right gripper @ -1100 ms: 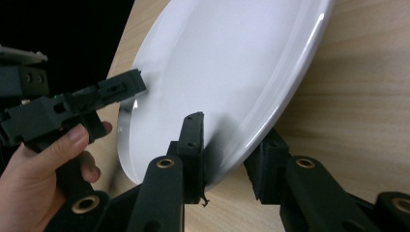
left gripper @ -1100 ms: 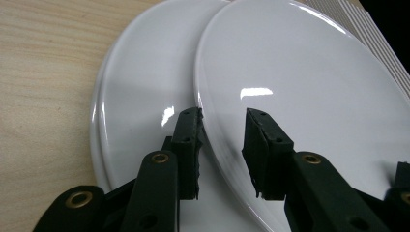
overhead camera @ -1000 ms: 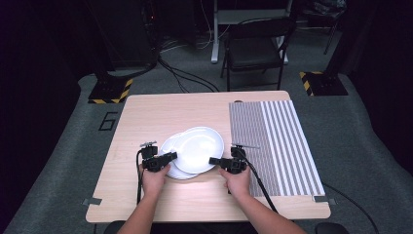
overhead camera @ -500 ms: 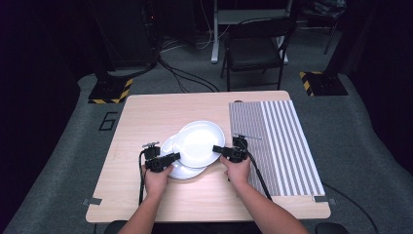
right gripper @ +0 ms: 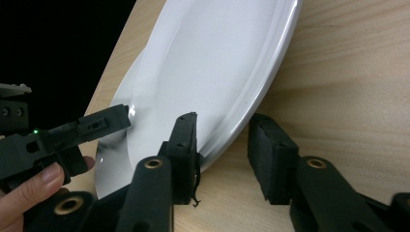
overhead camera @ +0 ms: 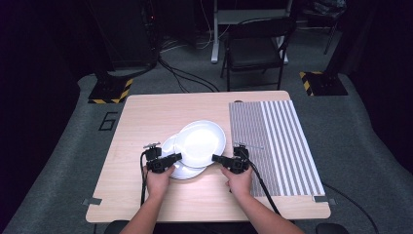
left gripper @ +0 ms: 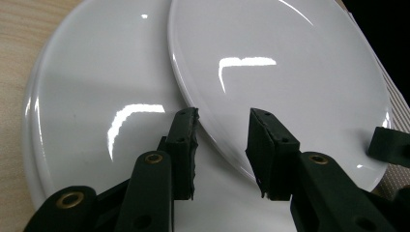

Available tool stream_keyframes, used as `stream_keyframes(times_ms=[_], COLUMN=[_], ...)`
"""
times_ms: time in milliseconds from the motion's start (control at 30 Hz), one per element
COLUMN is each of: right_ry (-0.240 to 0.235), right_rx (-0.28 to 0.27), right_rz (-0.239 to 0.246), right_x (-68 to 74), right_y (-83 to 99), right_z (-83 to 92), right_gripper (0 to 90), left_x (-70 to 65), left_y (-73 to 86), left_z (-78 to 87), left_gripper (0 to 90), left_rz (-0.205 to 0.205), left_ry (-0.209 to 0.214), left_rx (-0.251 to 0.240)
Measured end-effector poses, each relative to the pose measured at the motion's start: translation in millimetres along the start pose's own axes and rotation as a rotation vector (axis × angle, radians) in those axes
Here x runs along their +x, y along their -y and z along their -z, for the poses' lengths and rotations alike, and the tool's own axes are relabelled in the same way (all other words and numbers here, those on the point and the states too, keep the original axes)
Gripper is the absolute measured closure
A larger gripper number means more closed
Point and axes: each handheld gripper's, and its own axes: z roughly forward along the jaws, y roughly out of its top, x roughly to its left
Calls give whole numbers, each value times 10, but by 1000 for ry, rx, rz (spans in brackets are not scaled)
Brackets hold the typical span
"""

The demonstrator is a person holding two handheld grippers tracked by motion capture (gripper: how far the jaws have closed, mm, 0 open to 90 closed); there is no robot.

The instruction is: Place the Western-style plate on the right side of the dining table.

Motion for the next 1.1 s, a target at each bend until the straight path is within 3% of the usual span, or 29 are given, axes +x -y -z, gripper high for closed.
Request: stream_keyframes(times_ms=[500,567,867,1000,1100], right_ry=[7,7,7,-18,-22], right_rx=[-23,-30,-49,-54,-47], right_rz=[-68,-72,-71,-130,-134], right_x=[-56,-81,-116,-165,-162], right_y=[-118,-130,-119,-110,-115], right_z=[-1,12,22,20,22], right_gripper=[759,764,768,771,771], left_x=[-41,-48,-71,-81,-76], left_y=[-7,-9,1,2,2], left_z=[-50,-61,-66,-72,-81], left_gripper=[643,642,627,604,602], left_rz=[-6,-24,-32,-30,-27], left_ry=[30,29,27,26,39], left_rx=[21,26,20,16,16])
